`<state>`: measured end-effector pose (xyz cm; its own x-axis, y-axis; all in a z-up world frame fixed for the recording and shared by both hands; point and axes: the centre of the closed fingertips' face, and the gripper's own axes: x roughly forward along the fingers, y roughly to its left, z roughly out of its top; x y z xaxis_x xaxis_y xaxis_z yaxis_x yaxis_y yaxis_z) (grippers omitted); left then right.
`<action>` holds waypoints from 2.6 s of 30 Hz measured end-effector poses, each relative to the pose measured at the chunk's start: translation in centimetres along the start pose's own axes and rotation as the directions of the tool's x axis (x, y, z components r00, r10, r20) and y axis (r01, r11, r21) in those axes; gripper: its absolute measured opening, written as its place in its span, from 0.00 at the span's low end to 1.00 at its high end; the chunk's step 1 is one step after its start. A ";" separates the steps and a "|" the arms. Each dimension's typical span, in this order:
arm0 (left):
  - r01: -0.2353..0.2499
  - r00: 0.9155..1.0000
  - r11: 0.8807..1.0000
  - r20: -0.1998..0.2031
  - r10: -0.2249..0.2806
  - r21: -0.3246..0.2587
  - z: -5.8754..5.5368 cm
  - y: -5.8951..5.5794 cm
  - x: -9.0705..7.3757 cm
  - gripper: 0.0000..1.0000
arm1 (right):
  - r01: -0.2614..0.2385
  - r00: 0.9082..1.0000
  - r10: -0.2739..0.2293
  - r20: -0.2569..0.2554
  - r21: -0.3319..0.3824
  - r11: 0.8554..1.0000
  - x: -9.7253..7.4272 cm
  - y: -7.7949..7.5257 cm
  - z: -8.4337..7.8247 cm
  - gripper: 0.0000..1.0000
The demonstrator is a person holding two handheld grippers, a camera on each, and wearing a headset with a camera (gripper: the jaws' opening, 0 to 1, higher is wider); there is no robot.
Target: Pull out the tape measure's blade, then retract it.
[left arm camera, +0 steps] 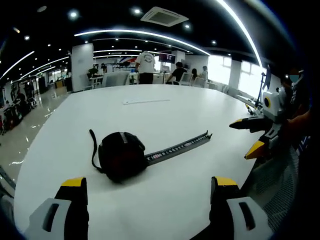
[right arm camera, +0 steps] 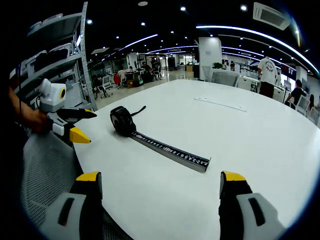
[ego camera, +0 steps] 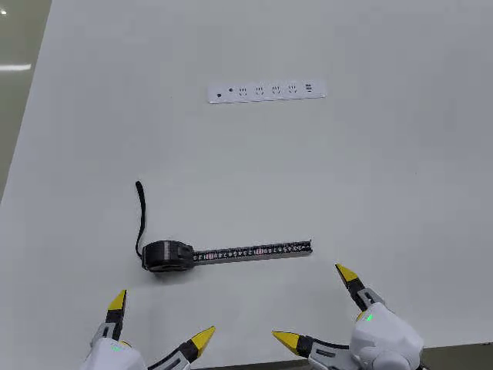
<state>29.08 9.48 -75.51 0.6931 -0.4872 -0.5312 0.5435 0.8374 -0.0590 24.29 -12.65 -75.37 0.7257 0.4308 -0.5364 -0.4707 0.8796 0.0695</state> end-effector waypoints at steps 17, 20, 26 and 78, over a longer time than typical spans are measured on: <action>-0.114 0.993 0.993 0.014 0.114 -0.041 0.9 1.1 1.3 1.00 | -0.018 1.000 0.018 -0.006 -0.017 1.000 0.6 -0.4 -0.1 0.98; -0.120 0.993 0.992 0.006 0.121 -0.045 1.0 1.1 1.7 1.00 | -0.040 0.999 0.040 -0.018 -0.025 0.999 0.9 -0.4 -0.4 0.98; -0.150 0.989 0.985 -0.008 0.150 -0.081 0.7 1.5 2.3 1.00 | -0.065 0.997 0.063 -0.034 -0.060 0.996 1.3 -0.9 -0.8 0.94; -0.287 0.958 0.943 -0.023 0.287 -0.168 2.6 4.5 7.8 0.85 | -0.447 0.894 0.385 -0.230 -0.373 0.813 5.9 -7.8 -1.2 0.33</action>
<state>38.15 8.80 -77.75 0.8086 -0.2207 -0.5454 0.2343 0.9711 -0.0456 31.66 -17.19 -80.07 0.3518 0.6773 -0.6462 -0.8940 0.4477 -0.0176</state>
